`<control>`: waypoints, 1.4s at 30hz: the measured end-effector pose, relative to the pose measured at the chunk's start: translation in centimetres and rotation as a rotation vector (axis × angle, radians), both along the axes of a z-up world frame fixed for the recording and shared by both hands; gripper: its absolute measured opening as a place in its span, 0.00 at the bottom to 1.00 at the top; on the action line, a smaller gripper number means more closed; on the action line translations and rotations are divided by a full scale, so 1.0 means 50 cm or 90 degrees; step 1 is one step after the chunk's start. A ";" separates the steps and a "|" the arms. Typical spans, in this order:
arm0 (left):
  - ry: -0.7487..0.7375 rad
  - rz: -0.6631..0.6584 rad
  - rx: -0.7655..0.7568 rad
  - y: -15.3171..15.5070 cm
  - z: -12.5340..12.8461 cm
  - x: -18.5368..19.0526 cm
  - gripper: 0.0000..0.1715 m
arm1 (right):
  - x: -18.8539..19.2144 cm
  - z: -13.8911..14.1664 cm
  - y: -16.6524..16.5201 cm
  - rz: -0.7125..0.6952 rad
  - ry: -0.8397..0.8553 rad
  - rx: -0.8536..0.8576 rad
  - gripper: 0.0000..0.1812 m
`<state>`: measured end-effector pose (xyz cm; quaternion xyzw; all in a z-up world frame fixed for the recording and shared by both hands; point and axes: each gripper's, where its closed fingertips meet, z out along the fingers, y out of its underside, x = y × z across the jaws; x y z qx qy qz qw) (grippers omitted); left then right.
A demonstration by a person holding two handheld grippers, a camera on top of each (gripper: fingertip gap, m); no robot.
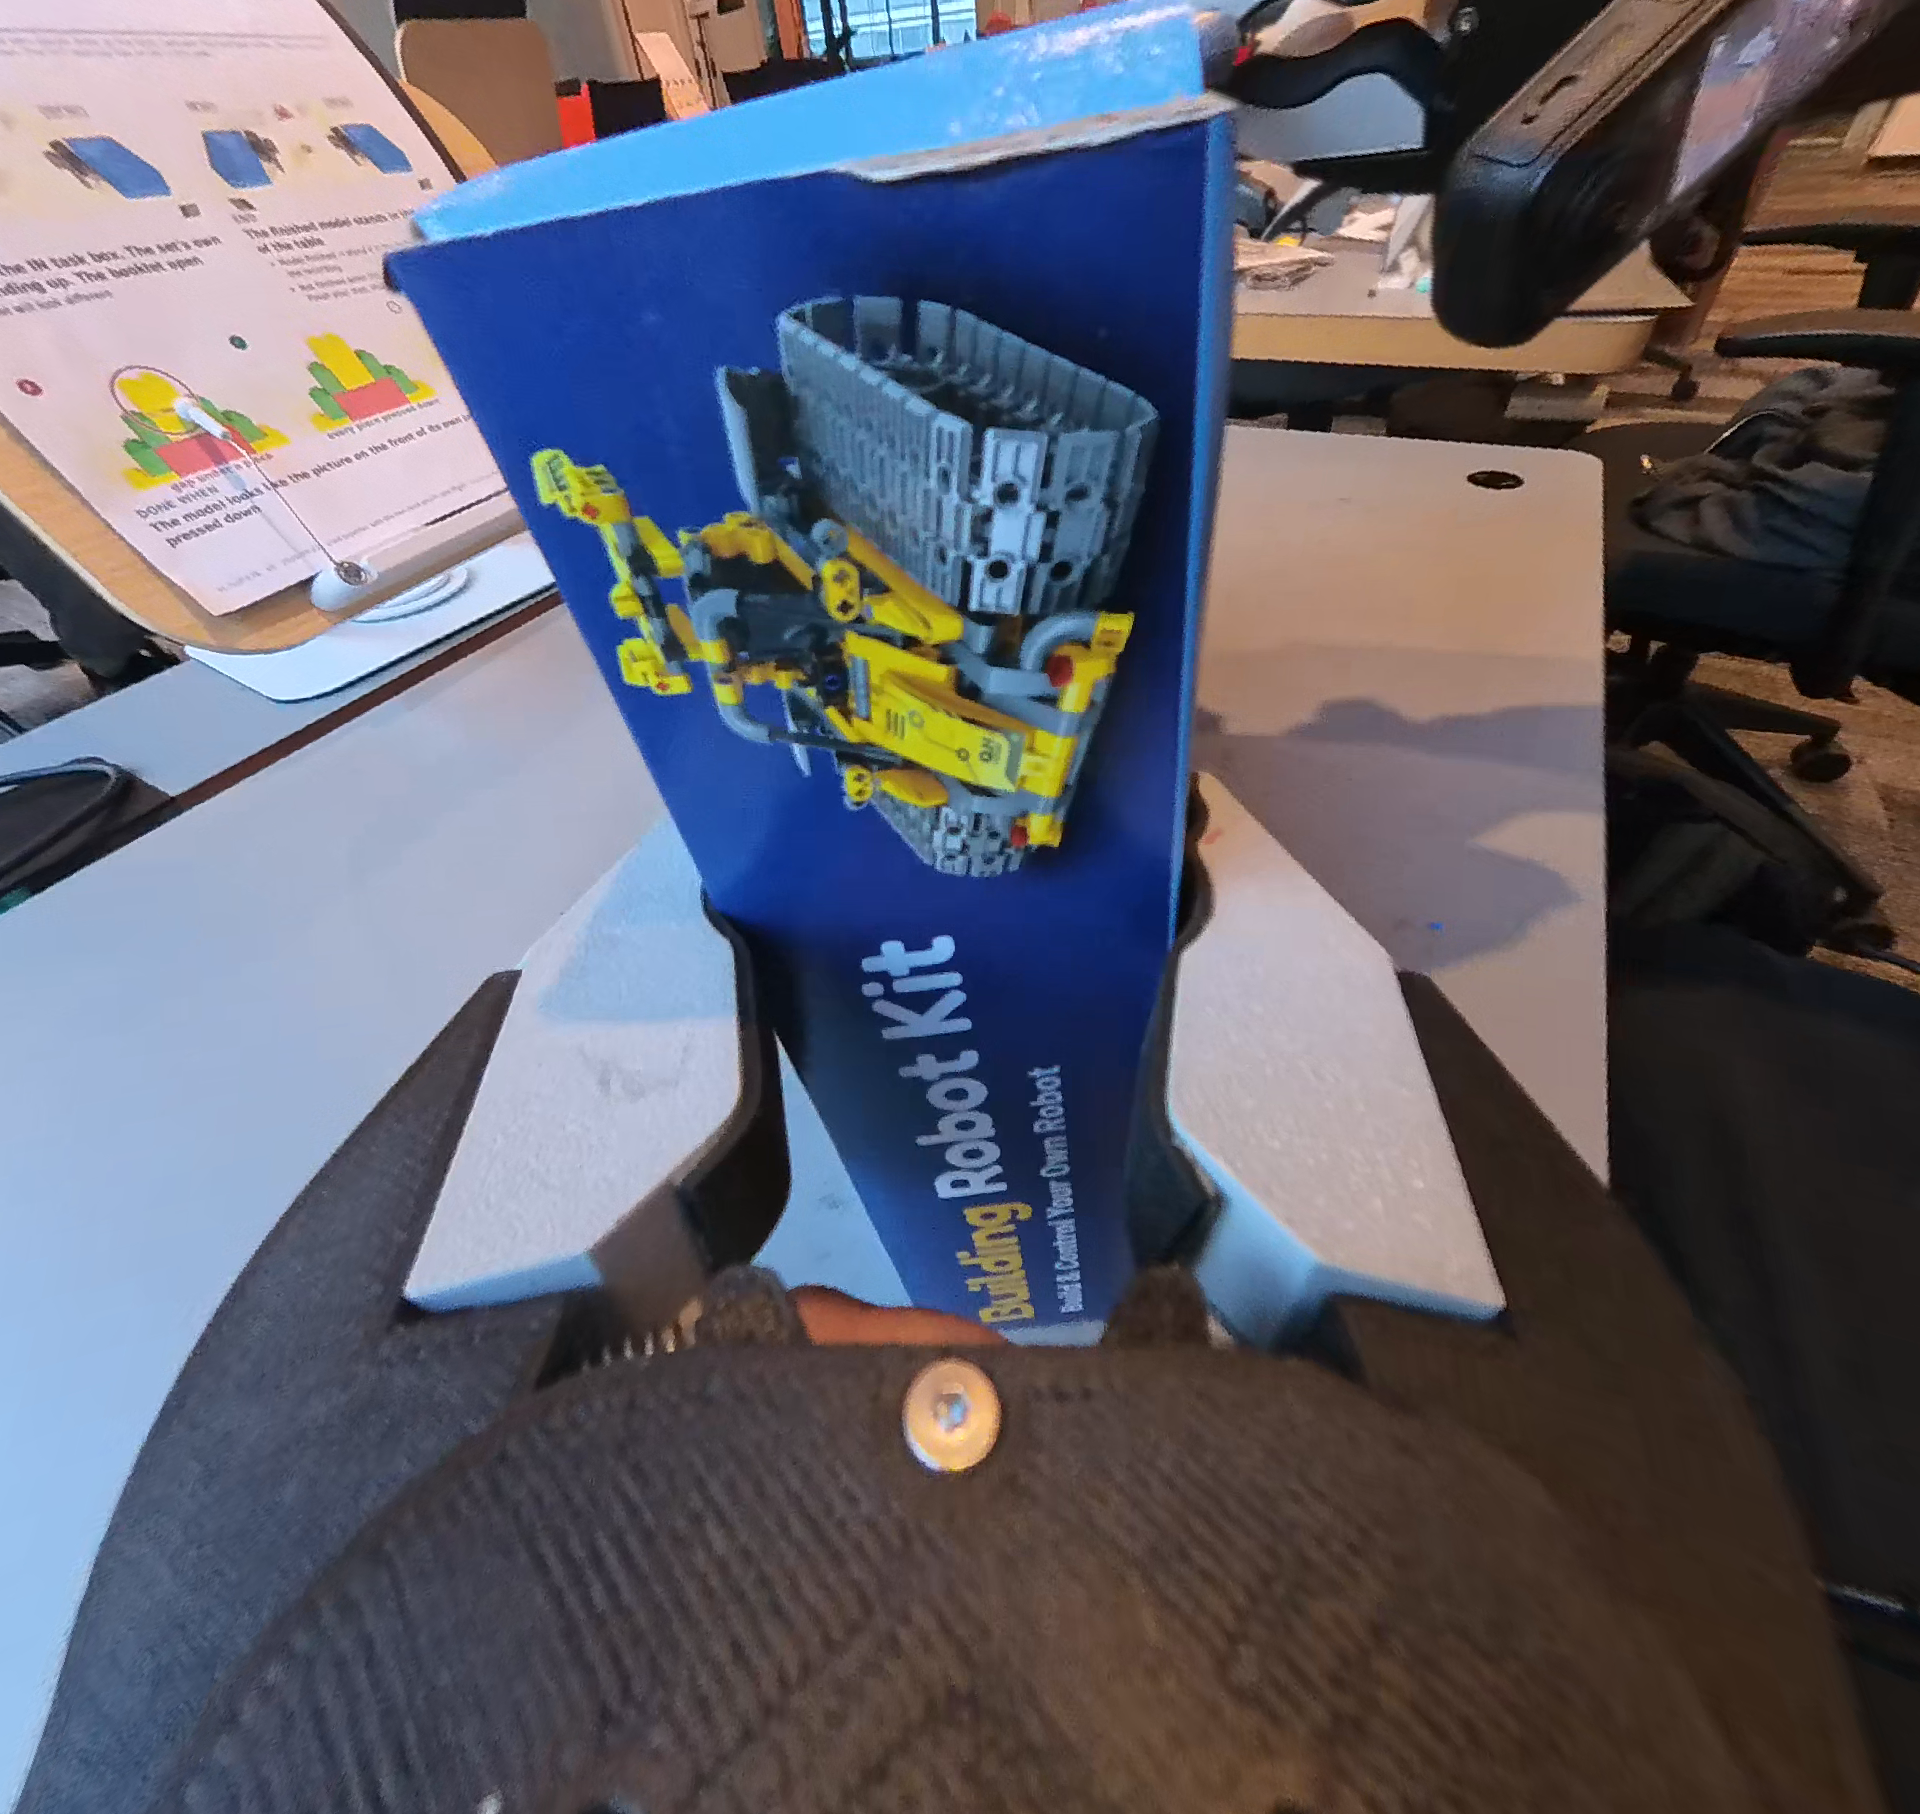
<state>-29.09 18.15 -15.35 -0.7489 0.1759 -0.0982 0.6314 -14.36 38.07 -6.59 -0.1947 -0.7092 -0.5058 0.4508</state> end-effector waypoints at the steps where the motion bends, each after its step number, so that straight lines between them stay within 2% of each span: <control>1: 0.000 0.001 0.000 -0.001 0.000 -0.003 0.46 | -0.001 0.002 0.000 0.008 -0.007 0.001 0.05; 5: 0.022 -0.013 0.006 -0.020 -0.001 -0.009 0.46 | 0.074 0.030 0.053 -0.045 -0.024 0.023 0.05; 8: 0.020 -0.021 0.008 -0.025 0.000 -0.009 0.46 | 0.065 0.025 0.020 -0.003 -0.001 -0.011 0.05; 12: 0.019 -0.013 -0.004 -0.029 -0.002 -0.012 0.47 | 0.047 0.023 0.002 0.000 0.054 -0.044 0.05; 16: 0.016 0.006 -0.005 -0.035 -0.002 -0.008 0.47 | 0.109 0.026 -0.016 0.008 0.127 -0.075 0.04; 19: -0.028 0.048 0.015 -0.028 0.002 0.003 0.47 | 0.157 0.025 -0.063 0.029 0.184 -0.101 0.04; 21: -0.055 0.073 0.015 -0.020 0.000 0.021 0.47 | 0.157 0.025 -0.109 0.056 0.222 -0.126 0.04; 25: -0.045 0.087 -0.006 -0.017 -0.003 0.048 0.49 | 0.091 0.009 -0.224 0.144 0.239 -0.169 0.05; 28: -0.020 0.093 0.015 -0.053 0.013 0.043 0.47 | 0.052 -0.010 -0.300 0.219 0.255 -0.200 0.04; 30: 0.038 0.114 0.025 -0.085 0.014 0.027 0.46 | 0.033 -0.053 -0.328 0.238 0.269 -0.275 0.05; 32: 0.058 0.122 0.016 -0.114 0.010 0.021 0.45 | 0.022 -0.110 -0.333 0.206 0.304 -0.440 0.05; 35: 0.047 0.111 -0.006 -0.151 -0.005 0.032 0.43 | 0.039 -0.205 -0.325 0.048 0.305 -0.750 0.05; 38: 0.116 0.121 -0.015 -0.173 -0.023 0.040 0.41 | 0.065 -0.254 -0.345 -0.069 0.269 -1.006 0.05; 40: 0.172 0.101 -0.018 -0.182 -0.026 0.069 0.37 | 0.074 -0.266 -0.361 -0.089 0.240 -1.093 0.05; 42: 0.221 0.044 -0.024 -0.188 -0.032 0.127 0.33 | 0.072 -0.274 -0.375 -0.082 0.222 -1.131 0.04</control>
